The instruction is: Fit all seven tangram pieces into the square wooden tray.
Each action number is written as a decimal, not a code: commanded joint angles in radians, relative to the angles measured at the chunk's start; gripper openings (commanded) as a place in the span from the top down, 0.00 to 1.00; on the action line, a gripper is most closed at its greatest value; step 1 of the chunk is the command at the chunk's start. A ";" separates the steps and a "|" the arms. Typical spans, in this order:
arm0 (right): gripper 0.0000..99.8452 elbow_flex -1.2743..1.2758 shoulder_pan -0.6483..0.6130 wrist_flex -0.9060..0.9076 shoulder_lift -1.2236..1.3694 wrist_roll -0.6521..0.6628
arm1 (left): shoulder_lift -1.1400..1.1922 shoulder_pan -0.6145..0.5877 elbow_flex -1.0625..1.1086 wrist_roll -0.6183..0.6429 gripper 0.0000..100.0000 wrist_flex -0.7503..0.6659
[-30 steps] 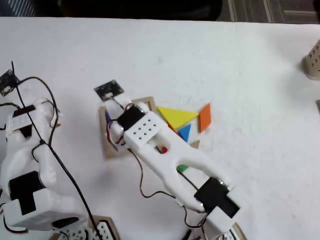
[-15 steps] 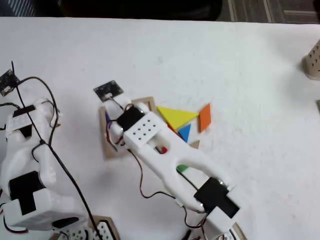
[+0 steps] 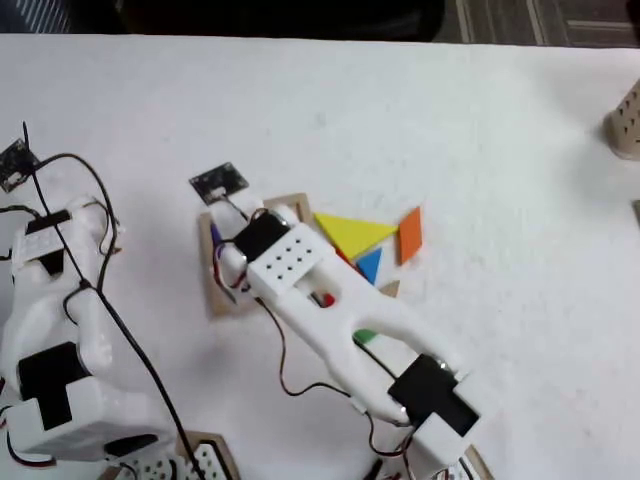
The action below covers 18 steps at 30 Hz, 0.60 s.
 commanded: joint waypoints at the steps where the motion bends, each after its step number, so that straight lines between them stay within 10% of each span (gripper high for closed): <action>1: 0.98 -0.014 -0.010 0.013 -0.050 0.009 | -0.002 -0.005 -0.035 0.003 0.95 -0.020; 18: 0.98 -0.021 -0.005 0.008 -0.059 0.009 | -0.002 -0.005 -0.034 0.003 0.95 -0.021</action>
